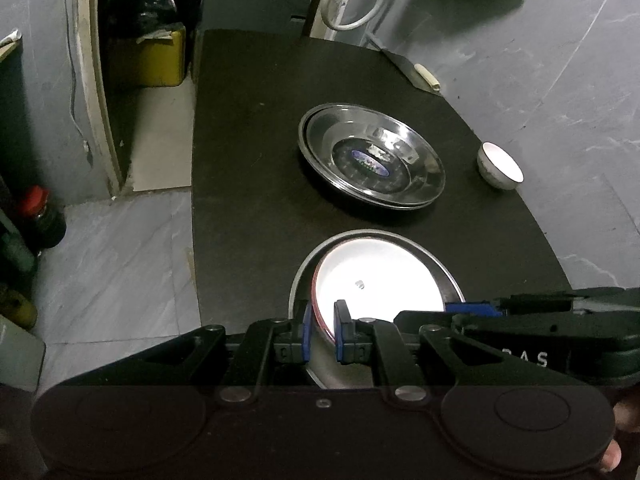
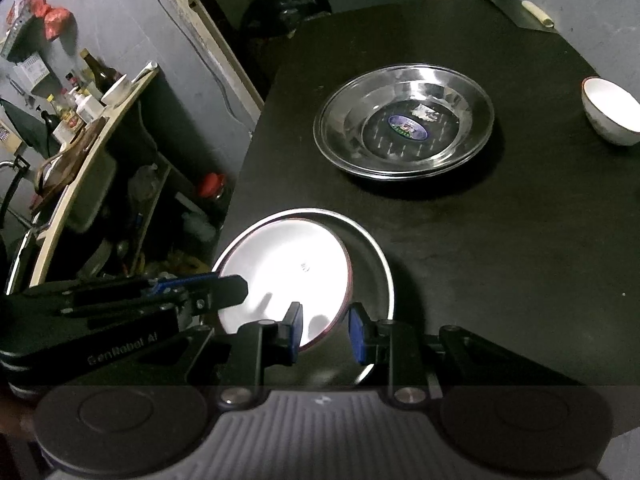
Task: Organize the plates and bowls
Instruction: 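Carry the white bowl with both grippers and lower it into the steel bowl, then open both grippers and lift them off the nested bowls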
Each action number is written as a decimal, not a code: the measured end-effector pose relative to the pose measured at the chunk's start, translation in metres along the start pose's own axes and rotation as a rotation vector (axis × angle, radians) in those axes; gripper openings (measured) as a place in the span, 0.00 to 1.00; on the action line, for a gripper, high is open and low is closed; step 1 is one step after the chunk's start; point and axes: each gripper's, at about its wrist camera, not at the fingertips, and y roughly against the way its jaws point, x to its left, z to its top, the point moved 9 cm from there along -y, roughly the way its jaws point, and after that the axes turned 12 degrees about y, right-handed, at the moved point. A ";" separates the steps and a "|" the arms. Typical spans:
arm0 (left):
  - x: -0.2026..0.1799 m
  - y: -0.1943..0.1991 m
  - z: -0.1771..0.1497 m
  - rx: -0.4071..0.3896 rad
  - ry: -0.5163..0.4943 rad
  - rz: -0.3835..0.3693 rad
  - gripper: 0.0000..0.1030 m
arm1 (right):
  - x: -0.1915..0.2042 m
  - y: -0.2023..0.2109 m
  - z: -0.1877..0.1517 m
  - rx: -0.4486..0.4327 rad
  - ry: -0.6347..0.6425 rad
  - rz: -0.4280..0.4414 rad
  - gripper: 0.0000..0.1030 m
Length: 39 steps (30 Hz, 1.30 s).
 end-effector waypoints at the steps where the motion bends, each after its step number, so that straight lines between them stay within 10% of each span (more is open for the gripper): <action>1: 0.000 -0.001 0.000 0.002 0.000 0.000 0.11 | 0.000 0.000 0.001 0.001 0.000 0.000 0.28; 19: -0.005 -0.001 -0.003 0.009 -0.010 0.000 0.16 | -0.002 0.005 0.001 0.007 0.006 -0.008 0.31; 25: -0.006 0.016 0.003 -0.065 0.012 -0.054 0.35 | -0.005 0.019 0.003 -0.055 0.009 -0.026 0.35; 31: -0.004 0.031 0.013 -0.165 0.065 -0.081 0.58 | -0.015 0.046 0.008 -0.183 0.003 -0.071 0.48; 36: -0.014 0.040 0.026 -0.266 0.052 -0.083 0.92 | -0.029 0.061 0.005 -0.259 -0.017 -0.105 0.94; 39: -0.028 0.045 0.037 -0.336 0.045 -0.124 0.99 | -0.045 0.074 0.004 -0.316 -0.051 -0.145 1.00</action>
